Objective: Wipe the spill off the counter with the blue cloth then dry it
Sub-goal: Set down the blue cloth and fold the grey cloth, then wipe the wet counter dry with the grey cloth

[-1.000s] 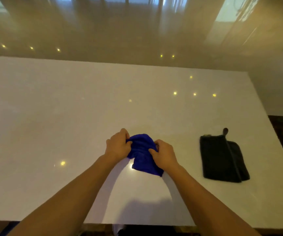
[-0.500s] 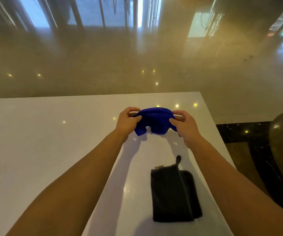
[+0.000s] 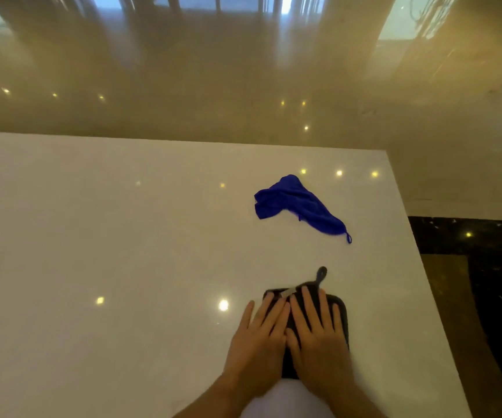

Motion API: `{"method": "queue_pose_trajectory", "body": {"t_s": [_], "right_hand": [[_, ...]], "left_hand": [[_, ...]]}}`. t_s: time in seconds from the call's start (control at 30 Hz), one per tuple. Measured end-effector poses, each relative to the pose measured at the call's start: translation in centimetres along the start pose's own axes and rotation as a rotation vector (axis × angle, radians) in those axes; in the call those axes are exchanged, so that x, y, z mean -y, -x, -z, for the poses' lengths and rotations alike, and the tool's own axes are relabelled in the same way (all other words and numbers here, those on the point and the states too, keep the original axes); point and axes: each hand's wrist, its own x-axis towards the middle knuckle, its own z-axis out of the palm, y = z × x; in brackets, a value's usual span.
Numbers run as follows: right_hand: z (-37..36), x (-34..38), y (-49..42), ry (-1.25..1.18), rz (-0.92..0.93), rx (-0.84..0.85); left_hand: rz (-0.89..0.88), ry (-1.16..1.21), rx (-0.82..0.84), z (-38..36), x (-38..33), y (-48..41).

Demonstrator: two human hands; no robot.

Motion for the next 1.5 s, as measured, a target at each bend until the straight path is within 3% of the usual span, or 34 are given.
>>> {"method": "queue_pose_trajectory", "body": {"t_s": [0.07, 0.27, 0.33, 0.47, 0.57, 0.63, 0.8, 0.9, 1.0, 1.1, 1.23, 1.33, 1.4, 1.5], "right_hand": [[2.1, 0.3, -3.9, 0.004, -0.004, -0.007], [8.0, 8.0, -17.1, -0.011, 0.020, -0.118], [7.0, 10.7, -15.4, 0.008, 0.051, -0.149], [1.6, 12.3, -2.6, -0.073, 0.127, -0.098], [0.5, 8.3, 2.9, -0.013, 0.160, -0.047], [2.0, 4.3, 1.6, 0.027, 0.160, -0.049], [8.9, 1.0, -14.9, 0.092, -0.154, -0.075], [10.0, 5.6, -22.0, 0.081, -0.232, -0.141], [5.0, 13.9, -16.3, 0.038, 0.030, -0.186], [-1.8, 21.2, -3.6, 0.010, 0.418, -0.058], [-2.7, 19.4, -0.6, 0.092, 0.617, 0.019], [1.7, 13.8, -7.9, 0.018, 0.472, -0.084], [5.6, 9.9, -16.4, 0.063, 0.197, -0.194], [11.5, 6.7, -28.7, -0.010, -0.235, -0.212]], "left_hand": [[-0.019, -0.101, -0.050, 2.0, 2.2, -3.2], [0.232, -0.305, -0.175, 12.2, 11.2, -7.6], [0.230, -0.248, -0.239, 11.9, 12.1, -4.4], [0.130, -0.201, -0.166, 5.1, 10.2, 6.3], [-0.063, -0.238, -0.046, 2.7, 9.2, 10.0], [-0.076, -0.201, -0.093, 4.2, 10.8, 8.8], [0.703, -0.003, -0.371, 11.2, 21.7, 4.7], [0.898, 0.023, -0.354, 12.0, 26.6, 5.4], [0.891, 0.005, -0.366, 11.3, 27.3, 5.6], [0.877, 0.021, -0.366, 11.6, 26.9, 5.5], [0.861, 0.030, -0.372, 11.7, 26.8, 5.8], [0.863, 0.026, -0.360, 11.9, 26.8, 5.5], [0.875, 0.030, -0.347, 12.0, 26.7, 5.6], [0.839, 0.028, -0.374, 11.6, 27.1, 5.6]]}}
